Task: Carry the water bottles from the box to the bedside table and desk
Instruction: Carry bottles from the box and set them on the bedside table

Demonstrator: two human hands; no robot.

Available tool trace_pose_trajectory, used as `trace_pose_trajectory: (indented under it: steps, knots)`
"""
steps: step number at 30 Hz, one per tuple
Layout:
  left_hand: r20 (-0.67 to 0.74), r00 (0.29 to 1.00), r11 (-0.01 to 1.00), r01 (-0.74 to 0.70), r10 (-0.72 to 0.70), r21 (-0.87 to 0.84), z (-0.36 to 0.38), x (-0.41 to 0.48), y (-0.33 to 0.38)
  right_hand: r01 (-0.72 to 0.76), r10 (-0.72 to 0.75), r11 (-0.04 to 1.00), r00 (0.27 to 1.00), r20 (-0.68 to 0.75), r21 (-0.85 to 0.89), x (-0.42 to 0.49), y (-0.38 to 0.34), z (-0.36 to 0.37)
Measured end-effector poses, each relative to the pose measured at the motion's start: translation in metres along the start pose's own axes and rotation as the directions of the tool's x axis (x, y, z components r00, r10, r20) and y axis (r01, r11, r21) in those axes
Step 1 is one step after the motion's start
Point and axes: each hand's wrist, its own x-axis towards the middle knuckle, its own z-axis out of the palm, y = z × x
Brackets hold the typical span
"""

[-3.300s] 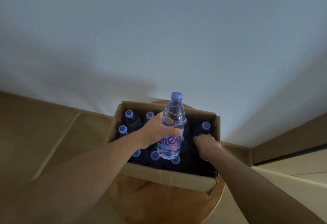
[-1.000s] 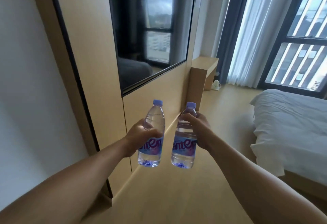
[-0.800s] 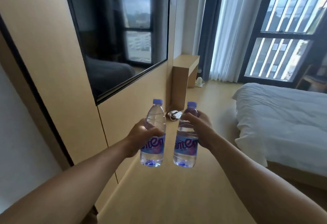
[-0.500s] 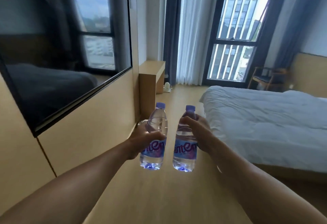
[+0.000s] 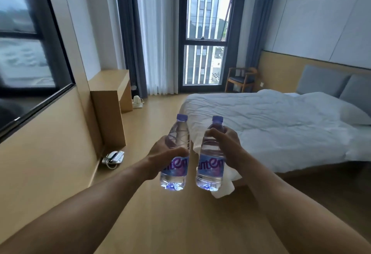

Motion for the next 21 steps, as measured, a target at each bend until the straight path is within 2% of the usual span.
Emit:
trace_pose_trajectory:
  steps: [10, 15, 17, 21]
  knots:
    - [0.067, 0.998, 0.997, -0.012, 0.007, 0.080, 0.099, 0.179, 0.030, 0.010, -0.008, 1.000, 0.996, -0.094, 0.021, 0.132, -0.014, -0.118]
    - [0.138, 0.990, 0.989, -0.035, 0.014, 0.146, 0.146, 0.259, 0.046, -0.032, 0.041, 0.998, 0.980, -0.196, 0.047, 0.190, -0.011, -0.174]
    - [0.149, 0.988, 0.989, -0.051, 0.030, 0.140, 0.166, 0.293, 0.053, -0.031, 0.042, 0.998, 0.970, -0.238, 0.052, 0.214, -0.009, -0.194]
    - [0.255, 0.965, 0.991, -0.091, 0.062, 0.102, 0.205, 0.365, 0.063, -0.017, 0.028, 0.999, 0.946, -0.324, 0.035, 0.263, -0.005, -0.231]
